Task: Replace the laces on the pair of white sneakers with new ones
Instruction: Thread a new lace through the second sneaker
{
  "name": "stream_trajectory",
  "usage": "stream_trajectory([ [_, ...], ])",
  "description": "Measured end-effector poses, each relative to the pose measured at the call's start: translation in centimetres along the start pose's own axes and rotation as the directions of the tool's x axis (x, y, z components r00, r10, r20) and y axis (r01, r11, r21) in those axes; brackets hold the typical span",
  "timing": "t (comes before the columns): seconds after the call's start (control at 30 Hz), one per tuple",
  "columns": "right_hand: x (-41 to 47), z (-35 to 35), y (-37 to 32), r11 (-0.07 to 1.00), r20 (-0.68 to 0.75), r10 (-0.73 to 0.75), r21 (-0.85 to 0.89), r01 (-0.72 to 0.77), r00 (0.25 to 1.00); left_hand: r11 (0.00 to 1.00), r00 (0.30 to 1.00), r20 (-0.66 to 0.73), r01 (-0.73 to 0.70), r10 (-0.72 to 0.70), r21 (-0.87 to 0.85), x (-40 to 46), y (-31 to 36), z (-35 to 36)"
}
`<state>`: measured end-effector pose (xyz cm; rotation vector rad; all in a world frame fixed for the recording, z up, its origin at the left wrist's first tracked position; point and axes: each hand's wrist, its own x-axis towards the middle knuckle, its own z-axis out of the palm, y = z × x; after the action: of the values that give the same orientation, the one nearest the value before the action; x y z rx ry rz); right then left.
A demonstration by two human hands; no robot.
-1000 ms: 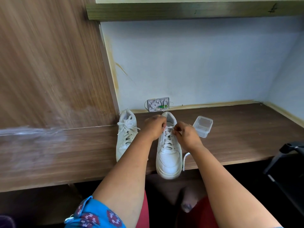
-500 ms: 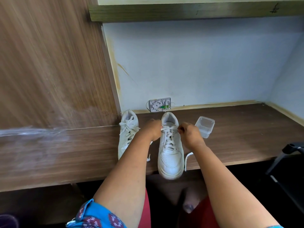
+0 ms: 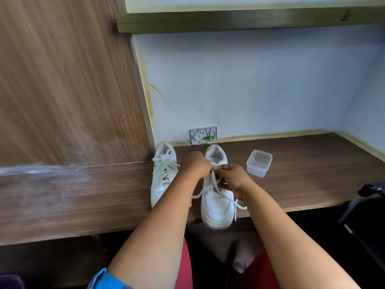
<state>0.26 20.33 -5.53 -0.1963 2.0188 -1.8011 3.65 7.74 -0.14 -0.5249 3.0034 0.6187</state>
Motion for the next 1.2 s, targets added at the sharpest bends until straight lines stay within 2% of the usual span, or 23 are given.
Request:
stream_trajectory([
  [0.03, 0.1, -0.3, 0.2, 0.985, -0.044, -0.080, -0.160, 0.072, 0.996, 0.990, 0.999, -0.036, 0.021, -0.026, -0.140, 0.3, 0.0, 0.2],
  [0.07, 0.2, -0.6, 0.4, 0.943, -0.059, -0.152, -0.309, 0.127, 0.987, 0.958, 0.999, 0.004, 0.038, -0.038, -0.284, 0.4, 0.0, 0.6],
  [0.13, -0.2, -1.0, 0.3, 0.816, -0.009, -0.237, -0.544, 0.194, 0.971, 0.838, 0.979, 0.197, 0.144, -0.044, -0.527, 0.4, 0.5, 1.7],
  [0.17, -0.4, -1.2, 0.2, 0.777, 0.027, -0.250, -0.591, 0.217, 0.968, 0.773, 0.958, 0.283, 0.217, -0.051, -0.595, 0.3, 0.6, 2.0],
  [0.27, -0.9, -2.4, -0.4, 0.859, 0.115, -0.242, -0.437, 0.268, 0.963, 0.609, 0.947, 0.305, 0.299, -0.097, -0.735, 0.9, 0.0, 1.7],
  [0.33, -0.7, -3.5, -0.8, 0.907, 0.027, -0.245, -0.348, 0.239, 0.969, 0.428, 0.927, 0.354, 0.371, -0.120, -0.825, 1.1, -0.4, 1.4],
  [0.4, -0.6, -4.8, -1.2, 0.854, -0.074, -0.265, -0.481, 0.199, 0.961, 0.194, 0.888, 0.456, 0.459, -0.063, -0.867, 0.8, -0.6, 1.0],
  [0.43, -0.7, -5.4, -1.4, 0.771, -0.056, -0.284, -0.607, 0.194, 0.957, 0.155, 0.886, 0.462, 0.461, -0.031, -0.874, 0.6, -0.5, 0.9],
  [0.47, -0.9, -5.6, -1.8, 0.686, -0.012, -0.307, -0.696, 0.213, 0.952, 0.197, 0.903, 0.429, 0.423, -0.012, -0.885, 0.5, -0.4, 0.9],
  [0.5, -1.2, -5.5, -2.1, 0.636, 0.036, -0.346, -0.726, 0.263, 0.937, 0.324, 0.934, 0.358, 0.340, -0.003, -0.883, 0.6, -0.2, 1.0],
  [0.53, -1.5, -5.2, -2.4, 0.626, 0.071, -0.395, -0.709, 0.325, 0.916, 0.510, 0.964, 0.267, 0.220, 0.020, -0.832, 0.3, 0.1, 1.1],
  [0.57, -1.7, -4.7, -2.6, 0.628, 0.088, -0.451, -0.676, 0.386, 0.888, 0.692, 0.985, 0.161, 0.072, 0.064, -0.718, 0.0, 0.4, 1.0],
  [0.6, -1.7, -4.1, -2.7, 0.641, 0.088, -0.498, -0.633, 0.435, 0.863, 0.817, 0.991, 0.054, -0.068, 0.120, -0.572, -0.1, 0.7, 1.2],
  [0.63, -1.5, -3.5, -2.7, 0.671, 0.065, -0.529, -0.579, 0.463, 0.846, 0.877, 0.983, -0.048, -0.178, 0.175, -0.447, -0.1, 0.8, 1.5],
  [0.73, 0.0, -2.3, -1.8, 0.794, -0.103, -0.517, -0.428, 0.432, 0.850, 0.889, 0.887, -0.354, -0.392, 0.296, -0.238, 0.4, 0.6, 2.3],
  [0.8, 1.2, -1.9, -1.1, 0.791, -0.190, -0.530, -0.461, 0.401, 0.827, 0.877, 0.809, -0.472, -0.460, 0.350, -0.138, 1.2, 0.4, 2.7],
  [0.87, 2.0, -1.8, -1.0, 0.790, -0.235, -0.523, -0.495, 0.363, 0.819, 0.851, 0.764, -0.514, -0.513, 0.390, -0.116, 1.8, 0.1, 3.0],
  [0.97, 3.0, -1.6, -0.9, 0.799, -0.245, -0.491, -0.509, 0.321, 0.836, 0.822, 0.757, -0.503, -0.551, 0.417, -0.146, 2.3, -0.3, 3.0],
  [1.03, 3.3, -1.9, -0.8, 0.804, -0.256, -0.468, -0.521, 0.287, 0.846, 0.830, 0.799, -0.460, -0.519, 0.388, -0.202, 2.2, -0.3, 2.8],
  [1.1, 3.3, -2.7, -0.8, 0.798, -0.318, -0.490, -0.538, 0.271, 0.812, 0.843, 0.928, -0.284, -0.345, 0.241, -0.412, 2.0, -0.1, 2.5],
  [1.13, 3.3, -3.2, -0.7, 0.781, -0.343, -0.518, -0.562, 0.271, 0.784, 0.798, 0.985, -0.120, -0.170, 0.123, -0.578, 1.7, -0.1, 2.1],
  [1.17, 3.1, -3.7, -0.5, 0.766, -0.350, -0.539, -0.582, 0.274, 0.766, 0.701, 0.998, 0.058, 0.024, 0.024, -0.713, 1.5, -0.2, 1.9],
  [1.2, 2.8, -4.1, -0.4, 0.765, -0.335, -0.535, -0.581, 0.277, 0.776, 0.585, 0.984, 0.180, 0.156, -0.018, -0.796, 1.4, -0.5, 1.7],
])
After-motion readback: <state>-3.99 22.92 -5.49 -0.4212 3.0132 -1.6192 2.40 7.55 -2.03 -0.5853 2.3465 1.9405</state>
